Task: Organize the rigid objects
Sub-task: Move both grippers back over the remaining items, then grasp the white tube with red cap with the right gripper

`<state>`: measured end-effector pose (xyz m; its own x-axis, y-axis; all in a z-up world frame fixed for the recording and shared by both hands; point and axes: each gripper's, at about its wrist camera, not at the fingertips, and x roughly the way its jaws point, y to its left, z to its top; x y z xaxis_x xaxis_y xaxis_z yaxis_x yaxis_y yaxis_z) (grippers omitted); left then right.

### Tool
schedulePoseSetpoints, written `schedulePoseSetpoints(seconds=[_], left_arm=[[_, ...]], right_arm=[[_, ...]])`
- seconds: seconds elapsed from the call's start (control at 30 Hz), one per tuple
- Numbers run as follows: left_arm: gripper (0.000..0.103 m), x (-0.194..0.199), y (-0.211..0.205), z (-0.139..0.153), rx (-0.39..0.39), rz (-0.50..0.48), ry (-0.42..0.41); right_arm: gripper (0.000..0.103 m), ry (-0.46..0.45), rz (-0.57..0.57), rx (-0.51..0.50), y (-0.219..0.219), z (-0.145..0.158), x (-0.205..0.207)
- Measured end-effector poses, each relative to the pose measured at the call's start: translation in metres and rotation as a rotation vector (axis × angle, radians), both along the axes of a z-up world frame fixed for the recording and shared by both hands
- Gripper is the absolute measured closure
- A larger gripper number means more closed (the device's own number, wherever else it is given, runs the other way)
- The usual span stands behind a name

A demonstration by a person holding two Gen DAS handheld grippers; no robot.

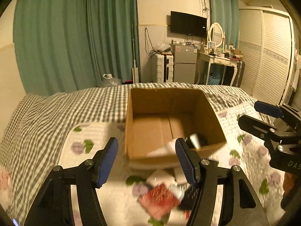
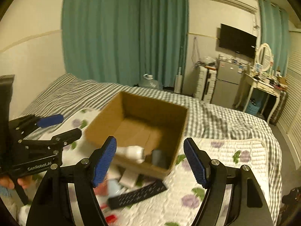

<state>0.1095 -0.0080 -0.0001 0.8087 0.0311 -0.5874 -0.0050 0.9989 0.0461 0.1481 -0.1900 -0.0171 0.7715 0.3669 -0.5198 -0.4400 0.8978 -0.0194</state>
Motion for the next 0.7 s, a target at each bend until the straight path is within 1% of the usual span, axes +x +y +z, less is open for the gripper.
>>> schedulePoseSetpoints(seconds=[0.1, 0.17, 0.2, 0.27, 0.3, 0.43, 0.5, 0.53, 0.57, 0.63, 0.7], left_arm=[[0.037, -0.024, 0.010, -0.013, -0.017, 0.027, 0.018], [0.037, -0.034, 0.012, -0.022, -0.028, 0.042, 0.034], [0.037, -0.039, 0.013, -0.027, -0.032, 0.052, 0.042], [0.037, -0.046, 0.016, -0.040, -0.047, 0.069, 0.063], [0.037, -0.049, 0.017, -0.046, -0.052, 0.066, 0.071], [0.037, -0.055, 0.020, -0.070, -0.046, 0.084, 0.124], [0.037, -0.060, 0.027, -0.085, -0.075, 0.091, 0.169], [0.037, -0.060, 0.028, -0.089, -0.080, 0.095, 0.184], [0.037, -0.061, 0.030, -0.095, -0.081, 0.101, 0.206], [0.037, -0.061, 0.031, -0.100, -0.076, 0.106, 0.219], [0.037, -0.062, 0.033, -0.101, -0.088, 0.104, 0.218]], right_arm=[[0.029, 0.012, 0.046, -0.022, 0.010, -0.015, -0.022], [0.029, 0.044, 0.090, -0.041, 0.019, -0.036, -0.032], [0.029, 0.084, 0.120, -0.053, 0.026, -0.050, -0.036], [0.029, 0.121, 0.144, -0.061, 0.033, -0.074, -0.043], [0.029, 0.156, 0.154, -0.081, 0.039, -0.090, -0.044], [0.030, 0.248, 0.192, -0.135, 0.055, -0.130, -0.044], [0.032, 0.276, 0.205, -0.176, 0.063, -0.145, -0.045], [0.036, 0.287, 0.208, -0.206, 0.066, -0.153, -0.045], [0.043, 0.302, 0.216, -0.225, 0.069, -0.160, -0.045], [0.051, 0.334, 0.239, -0.254, 0.074, -0.173, -0.046], [0.051, 0.326, 0.243, -0.294, 0.081, -0.180, -0.050]])
